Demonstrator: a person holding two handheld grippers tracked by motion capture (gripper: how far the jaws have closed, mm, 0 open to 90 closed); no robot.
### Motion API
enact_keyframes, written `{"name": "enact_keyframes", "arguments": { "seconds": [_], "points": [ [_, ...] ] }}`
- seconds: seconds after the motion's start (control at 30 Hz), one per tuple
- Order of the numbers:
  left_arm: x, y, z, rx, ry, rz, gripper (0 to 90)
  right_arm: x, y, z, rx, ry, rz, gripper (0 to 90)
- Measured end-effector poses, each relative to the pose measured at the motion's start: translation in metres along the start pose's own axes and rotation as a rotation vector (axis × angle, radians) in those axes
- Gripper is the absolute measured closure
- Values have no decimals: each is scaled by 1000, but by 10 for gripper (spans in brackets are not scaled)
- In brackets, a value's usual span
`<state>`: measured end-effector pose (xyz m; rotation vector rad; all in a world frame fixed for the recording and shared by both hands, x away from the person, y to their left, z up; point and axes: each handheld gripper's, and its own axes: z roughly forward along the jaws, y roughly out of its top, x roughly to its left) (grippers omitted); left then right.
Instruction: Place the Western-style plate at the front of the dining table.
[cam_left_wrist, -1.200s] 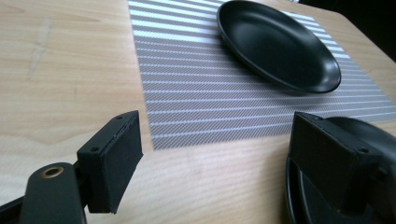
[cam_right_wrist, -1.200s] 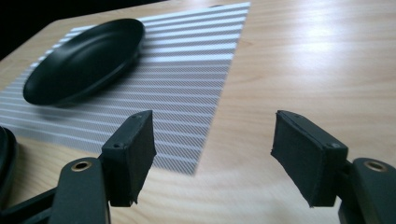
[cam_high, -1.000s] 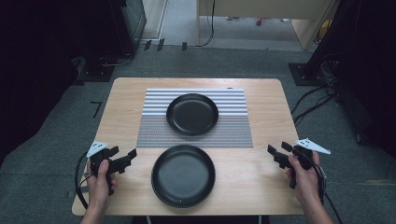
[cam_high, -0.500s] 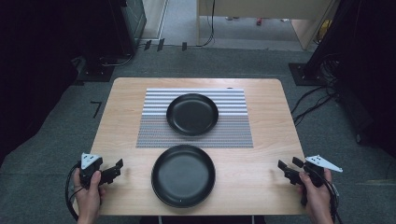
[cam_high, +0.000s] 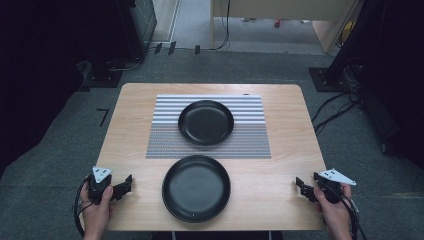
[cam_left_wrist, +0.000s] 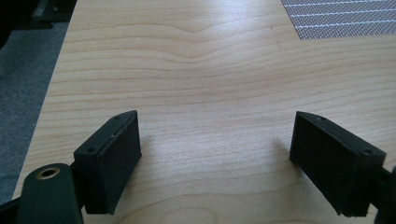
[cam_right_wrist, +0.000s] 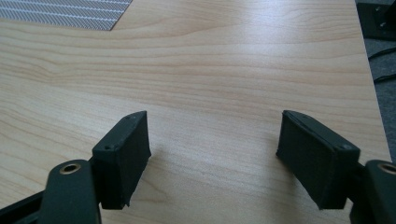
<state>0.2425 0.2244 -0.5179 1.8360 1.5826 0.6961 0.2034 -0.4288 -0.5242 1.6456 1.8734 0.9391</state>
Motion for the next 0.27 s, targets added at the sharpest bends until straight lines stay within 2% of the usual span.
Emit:
{"name": "enact_keyframes", "arguments": {
  "seconds": [0.2,0.27],
  "points": [
    [0,0,1,1,2,-4,149,6,0,2,24,-18,-63,189],
    [-1,1,1,4,2,-4,143,6,0,2,24,-18,-63,187]
  ]
}}
